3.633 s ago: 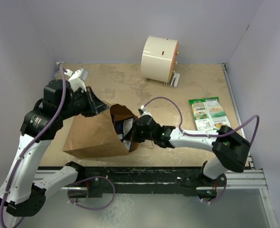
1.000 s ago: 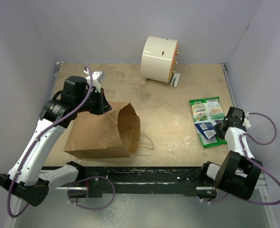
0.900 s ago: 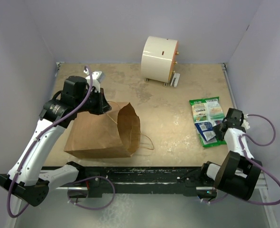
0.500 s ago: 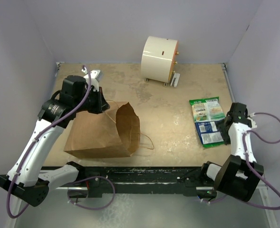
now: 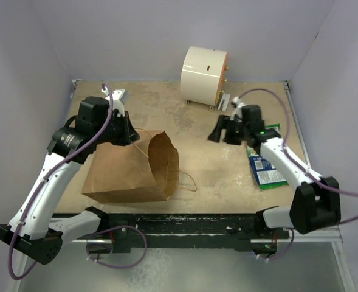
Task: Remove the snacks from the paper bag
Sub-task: Adjust the paper bag at the center of the board, then take out the snack from the paper bag.
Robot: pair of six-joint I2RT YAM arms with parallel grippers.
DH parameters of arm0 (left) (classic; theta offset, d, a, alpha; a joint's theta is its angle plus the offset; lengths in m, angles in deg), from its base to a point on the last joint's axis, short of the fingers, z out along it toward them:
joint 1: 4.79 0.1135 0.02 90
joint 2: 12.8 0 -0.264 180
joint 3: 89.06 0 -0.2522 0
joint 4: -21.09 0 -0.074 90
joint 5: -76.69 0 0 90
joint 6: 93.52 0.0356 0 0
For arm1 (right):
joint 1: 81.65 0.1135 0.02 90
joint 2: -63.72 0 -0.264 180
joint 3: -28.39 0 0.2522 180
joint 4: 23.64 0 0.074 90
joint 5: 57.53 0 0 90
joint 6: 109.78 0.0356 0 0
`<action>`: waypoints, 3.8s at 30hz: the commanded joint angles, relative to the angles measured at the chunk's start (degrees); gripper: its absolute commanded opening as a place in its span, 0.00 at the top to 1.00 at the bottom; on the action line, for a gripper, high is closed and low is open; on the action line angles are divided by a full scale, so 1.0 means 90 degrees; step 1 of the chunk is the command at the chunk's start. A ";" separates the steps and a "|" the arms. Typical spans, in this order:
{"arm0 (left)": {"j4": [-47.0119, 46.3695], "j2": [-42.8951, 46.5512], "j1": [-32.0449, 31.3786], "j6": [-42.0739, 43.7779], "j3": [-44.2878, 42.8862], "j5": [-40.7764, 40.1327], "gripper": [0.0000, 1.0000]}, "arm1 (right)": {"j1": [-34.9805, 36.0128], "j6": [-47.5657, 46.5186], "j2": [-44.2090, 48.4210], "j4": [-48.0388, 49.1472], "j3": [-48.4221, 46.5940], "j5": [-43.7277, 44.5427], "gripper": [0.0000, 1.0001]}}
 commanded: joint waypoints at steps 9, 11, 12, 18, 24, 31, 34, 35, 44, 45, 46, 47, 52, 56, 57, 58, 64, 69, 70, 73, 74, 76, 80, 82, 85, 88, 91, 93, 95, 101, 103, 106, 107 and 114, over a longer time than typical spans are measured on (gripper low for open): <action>0.0119 0.0197 -0.0013 -0.1204 -0.0310 -0.0158 1.00 | 0.2634 0.0816 -0.1688 0.3149 0.0277 -0.2016 0.24; 0.0120 0.0203 -0.0011 -0.1283 -0.0376 -0.0187 1.00 | 0.2644 0.0777 -0.1886 0.3159 0.0286 -0.1917 0.27; 0.0136 0.0204 -0.0010 -0.1320 -0.0425 -0.0199 1.00 | 0.2636 0.0818 -0.1946 0.3170 0.0299 -0.1828 0.29; 0.0097 0.0161 -0.0015 -0.1383 -0.0639 -0.0342 1.00 | 0.2652 0.1210 -0.2104 0.3722 0.0469 -0.1824 0.53; -0.0243 -0.0073 -0.0010 -0.1356 -0.0746 -0.0442 1.00 | 0.2654 0.1568 -0.2251 0.4116 0.0395 -0.1603 0.87; -0.0669 -0.0964 -0.0011 -0.1259 -0.1473 -0.0797 1.00 | 0.2643 0.1827 -0.2461 0.3713 -0.0037 -0.1181 1.00; -0.0902 -0.1548 -0.0003 -0.1156 -0.2027 -0.0796 1.00 | 0.2634 0.1831 -0.2452 0.3456 -0.0327 -0.0705 1.00; -0.1021 -0.1746 -0.0002 -0.1092 -0.2199 -0.0729 1.00 | 0.2604 0.1826 -0.2448 0.3364 -0.0429 -0.0529 1.00; -0.1581 -0.3562 -0.0010 -0.0445 -0.3897 0.0250 1.00 | 0.1739 0.1435 -0.2092 0.2798 -0.0359 -0.0282 1.00; -0.1573 -0.3755 -0.0016 -0.0380 -0.4048 0.0465 1.00 | 0.1688 0.1347 -0.2014 0.2702 -0.0286 -0.0290 1.00; -0.1560 -0.3858 -0.0029 -0.0334 -0.4157 0.0612 1.00 | 0.1677 0.1189 -0.1937 0.2563 -0.0264 -0.0278 1.00; -0.1548 -0.3934 -0.0081 -0.0276 -0.4218 0.0733 1.00 | 0.1675 0.1055 -0.1835 0.2484 -0.0069 -0.0263 1.00; -0.1090 -0.3905 -0.0668 0.0156 -0.4024 0.0809 1.00 | 0.1808 0.1239 -0.1041 0.2890 0.1138 -0.0423 1.00; -0.0909 -0.3106 -0.0849 0.0013 -0.2751 0.0726 1.00 | 0.2314 0.1524 -0.0163 0.2921 0.1902 -0.0257 1.00; -0.0927 -0.2772 -0.0850 -0.0083 -0.2343 0.0705 1.00 | 0.2456 0.1688 0.0001 0.3022 0.2103 -0.0228 1.00; -0.0919 -0.2439 -0.0850 -0.0179 -0.1910 0.0703 1.00 | 0.2586 0.1894 0.0152 0.3168 0.2317 -0.0217 1.00; -0.0687 -0.0955 -0.0840 -0.0811 -0.0494 0.0637 1.00 | 0.2776 0.2221 0.0537 0.3136 0.2819 0.0209 0.94; -0.0623 -0.0801 -0.0840 -0.1144 -0.0411 0.0820 1.00 | 0.2774 0.1965 0.0521 0.2456 0.2442 0.0822 0.84; -0.0663 -0.0786 -0.0840 -0.1176 -0.0390 0.0870 1.00 | 0.2772 0.1796 0.0485 0.2144 0.2273 0.0893 0.80; -0.0697 -0.0801 -0.0840 -0.1219 -0.0420 0.0865 1.00 | 0.2772 0.1330 0.0548 0.1582 0.1966 0.1283 0.74; -0.0723 -0.0810 -0.0840 -0.1238 -0.0444 0.0847 1.00 | 0.2777 0.1345 0.0714 0.1487 0.1998 0.1244 0.71; -0.0794 -0.0828 -0.0840 -0.1278 -0.0489 0.0879 1.00 | 0.2809 0.1438 0.1137 0.1337 0.2112 0.1107 0.65; -0.0793 -0.0880 -0.0840 -0.1288 -0.0647 0.0960 1.00 | 0.3101 0.1970 0.1996 0.1317 0.2344 0.0921 0.52; -0.0734 -0.0905 -0.0840 -0.1274 -0.0735 0.0941 1.00 | 0.3378 0.2407 0.2275 0.1582 0.2525 0.0922 0.50; -0.0693 -0.0932 -0.0840 -0.1285 -0.0823 0.0942 1.00 | 0.3932 0.3111 0.2376 0.2370 0.2710 0.1318 0.49; -0.0689 -0.0993 -0.0838 -0.1313 -0.0886 0.1007 1.00 | 0.4726 0.3770 0.2112 0.3494 0.2838 0.2214 0.49; -0.0651 -0.1023 -0.0840 -0.1283 -0.0938 0.1041 1.00 | 0.5477 0.4343 0.1404 0.4954 0.2909 0.3373 0.47; -0.0534 -0.1028 -0.0840 -0.1218 -0.0990 0.1002 1.00 | 0.5912 0.4664 0.0784 0.5907 0.2935 0.4127 0.46; -0.0353 -0.1039 -0.0835 -0.1125 -0.1072 0.0932 1.00 | 0.6098 0.4994 0.0064 0.6531 0.2776 0.4648 0.45; 0.0233 -0.0990 -0.0831 -0.0691 -0.1350 0.0643 1.00 | 0.6148 0.5515 -0.1740 0.7077 0.1931 0.4975 0.43; 0.0394 -0.0926 -0.0831 -0.0596 -0.1352 0.0531 1.00 | 0.6144 0.5555 -0.2115 0.7609 0.1973 0.4933 0.43; 0.0539 -0.0857 -0.0831 -0.0535 -0.1303 0.0564 1.00 | 0.6153 0.5699 -0.2452 0.7851 0.1904 0.5108 0.43; 0.0530 -0.0817 -0.0831 -0.0533 -0.1268 0.0616 1.00 | 0.6147 0.5837 -0.2576 0.7775 0.1841 0.5127 0.43; 0.0425 -0.0647 -0.0831 -0.0288 -0.1313 0.0899 1.00 | 0.6079 0.5821 -0.2918 0.7811 0.1294 0.5654 0.43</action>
